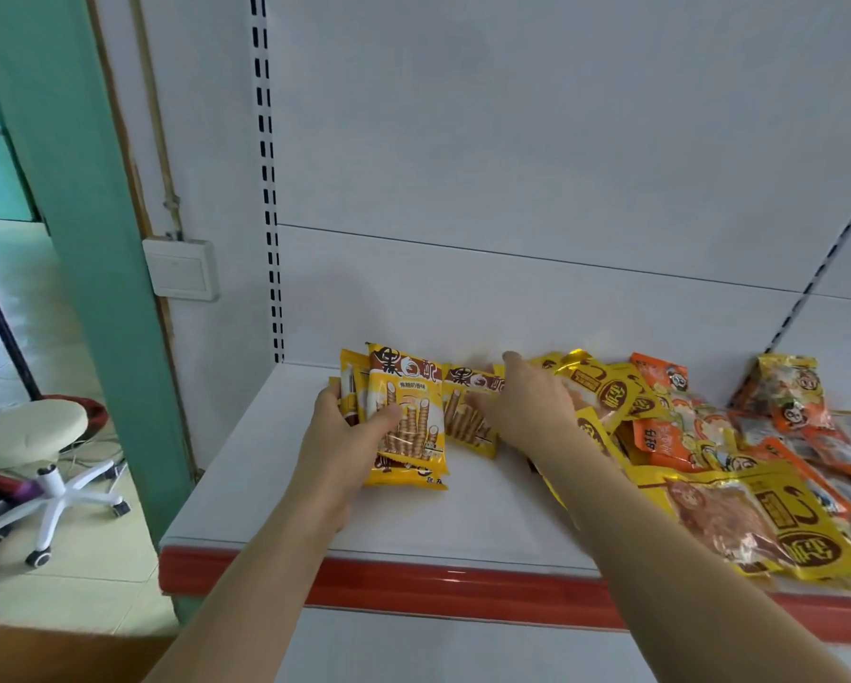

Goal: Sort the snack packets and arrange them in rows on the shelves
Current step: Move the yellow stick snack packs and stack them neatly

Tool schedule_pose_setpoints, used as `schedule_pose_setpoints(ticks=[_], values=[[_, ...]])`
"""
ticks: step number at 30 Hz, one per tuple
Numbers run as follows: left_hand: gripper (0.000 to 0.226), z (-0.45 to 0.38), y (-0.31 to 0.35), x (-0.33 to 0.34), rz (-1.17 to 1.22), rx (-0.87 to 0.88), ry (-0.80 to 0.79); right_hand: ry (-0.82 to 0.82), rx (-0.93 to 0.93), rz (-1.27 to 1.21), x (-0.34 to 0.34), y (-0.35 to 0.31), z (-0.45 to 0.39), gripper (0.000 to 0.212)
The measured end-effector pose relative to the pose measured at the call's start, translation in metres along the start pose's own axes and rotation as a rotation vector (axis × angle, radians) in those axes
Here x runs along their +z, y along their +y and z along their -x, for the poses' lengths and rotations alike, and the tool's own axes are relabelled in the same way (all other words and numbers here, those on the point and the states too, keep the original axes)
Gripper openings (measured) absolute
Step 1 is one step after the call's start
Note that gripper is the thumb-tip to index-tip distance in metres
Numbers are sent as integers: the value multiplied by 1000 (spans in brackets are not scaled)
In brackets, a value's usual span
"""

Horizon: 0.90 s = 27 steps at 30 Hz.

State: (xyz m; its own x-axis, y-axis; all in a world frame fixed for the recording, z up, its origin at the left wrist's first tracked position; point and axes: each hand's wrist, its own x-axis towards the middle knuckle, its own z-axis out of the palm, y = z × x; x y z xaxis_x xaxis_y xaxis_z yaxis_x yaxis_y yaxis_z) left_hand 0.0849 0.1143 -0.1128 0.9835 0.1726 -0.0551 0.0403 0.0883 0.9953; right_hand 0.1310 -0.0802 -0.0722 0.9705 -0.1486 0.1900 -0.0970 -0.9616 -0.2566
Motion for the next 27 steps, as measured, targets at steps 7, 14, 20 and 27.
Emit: schedule_pose_setpoints(ticks=[7,14,20,27], values=[[46,0,-1,-10,-16,3,42,-40,152,163,27,-14,-12,87],[89,-5,1,-21,-9,31,54,264,-24,-367,2,-15,-6,61],[81,-9,0,-7,62,54,24,273,-9,-915,-20,-20,33,50],[85,-1,6,10,152,9,-41,281,-1,-887,38,-50,61,33]])
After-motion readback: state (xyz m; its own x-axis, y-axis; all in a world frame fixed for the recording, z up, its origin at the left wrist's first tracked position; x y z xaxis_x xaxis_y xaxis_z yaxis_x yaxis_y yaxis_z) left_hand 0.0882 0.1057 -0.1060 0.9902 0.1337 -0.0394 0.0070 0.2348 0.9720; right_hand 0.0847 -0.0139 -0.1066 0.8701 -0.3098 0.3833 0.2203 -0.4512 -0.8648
